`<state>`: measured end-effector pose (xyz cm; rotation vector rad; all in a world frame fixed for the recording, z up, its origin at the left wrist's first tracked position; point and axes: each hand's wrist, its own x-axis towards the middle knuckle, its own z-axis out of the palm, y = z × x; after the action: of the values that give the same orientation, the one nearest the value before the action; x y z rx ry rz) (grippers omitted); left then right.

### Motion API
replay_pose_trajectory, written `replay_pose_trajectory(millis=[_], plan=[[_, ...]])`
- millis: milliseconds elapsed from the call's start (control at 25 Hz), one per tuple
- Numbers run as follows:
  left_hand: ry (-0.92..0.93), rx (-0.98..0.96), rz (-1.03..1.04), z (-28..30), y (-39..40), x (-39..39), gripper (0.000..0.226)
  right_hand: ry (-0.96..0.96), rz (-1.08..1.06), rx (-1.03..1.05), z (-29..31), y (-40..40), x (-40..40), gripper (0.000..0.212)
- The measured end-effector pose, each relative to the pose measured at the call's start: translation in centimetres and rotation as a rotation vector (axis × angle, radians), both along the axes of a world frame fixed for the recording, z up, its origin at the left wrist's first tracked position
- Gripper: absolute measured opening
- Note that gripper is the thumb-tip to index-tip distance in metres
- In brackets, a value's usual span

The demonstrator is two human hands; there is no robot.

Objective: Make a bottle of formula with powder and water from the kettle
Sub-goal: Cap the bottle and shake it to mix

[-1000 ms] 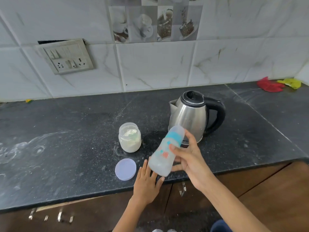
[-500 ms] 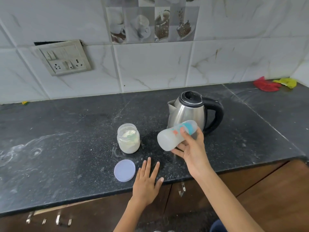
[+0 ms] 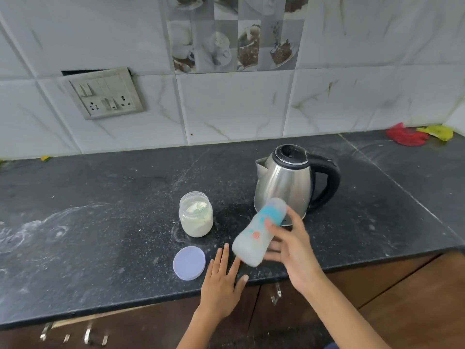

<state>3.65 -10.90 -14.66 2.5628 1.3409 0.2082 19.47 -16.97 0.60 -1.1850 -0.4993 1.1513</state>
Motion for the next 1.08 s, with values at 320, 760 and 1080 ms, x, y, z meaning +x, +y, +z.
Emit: replay_pose_trajectory(millis=[320,760,1080], plan=[[0.024,0.0,0.005,-0.6,0.1,-0.1,0.057,-0.008,-0.017,0.005,0.5,0.2,0.3,0.064],[-0.021,0.151,-0.018,-1.2,0.4,0.1,0.056,0.021,-0.116,0.012,1.4,0.6,0.8,0.066],[-0.118,0.07,-0.018,-1.1,0.0,0.2,0.058,0.496,-0.107,-0.038,1.8,1.0,1.5,0.051]])
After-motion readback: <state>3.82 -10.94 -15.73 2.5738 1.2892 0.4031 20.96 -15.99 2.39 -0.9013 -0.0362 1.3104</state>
